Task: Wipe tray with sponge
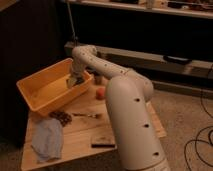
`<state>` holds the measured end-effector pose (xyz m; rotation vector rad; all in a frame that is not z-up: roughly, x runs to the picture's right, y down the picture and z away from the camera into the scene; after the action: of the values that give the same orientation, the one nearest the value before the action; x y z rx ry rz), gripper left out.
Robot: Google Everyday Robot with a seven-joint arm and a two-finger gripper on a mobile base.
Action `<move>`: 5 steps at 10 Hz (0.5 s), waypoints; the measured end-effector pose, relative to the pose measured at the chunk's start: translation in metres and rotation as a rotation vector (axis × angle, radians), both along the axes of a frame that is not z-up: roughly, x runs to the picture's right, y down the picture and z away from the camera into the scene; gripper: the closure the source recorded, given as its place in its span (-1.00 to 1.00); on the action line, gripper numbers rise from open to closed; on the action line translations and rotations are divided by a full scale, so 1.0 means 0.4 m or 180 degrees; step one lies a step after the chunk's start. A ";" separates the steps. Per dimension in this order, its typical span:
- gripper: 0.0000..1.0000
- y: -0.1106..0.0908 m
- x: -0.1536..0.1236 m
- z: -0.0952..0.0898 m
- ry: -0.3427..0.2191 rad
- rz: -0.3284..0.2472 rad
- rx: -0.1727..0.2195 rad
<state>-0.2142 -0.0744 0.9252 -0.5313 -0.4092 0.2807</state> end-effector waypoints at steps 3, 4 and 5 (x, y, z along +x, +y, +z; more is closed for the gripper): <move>1.00 -0.039 -0.011 0.024 0.0088 0.0023 0.0007; 1.00 -0.046 -0.016 0.031 0.0103 0.0034 -0.0001; 1.00 -0.052 -0.023 0.035 0.0103 0.0041 -0.0002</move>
<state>-0.2233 -0.0951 0.9393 -0.5243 -0.3813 0.3015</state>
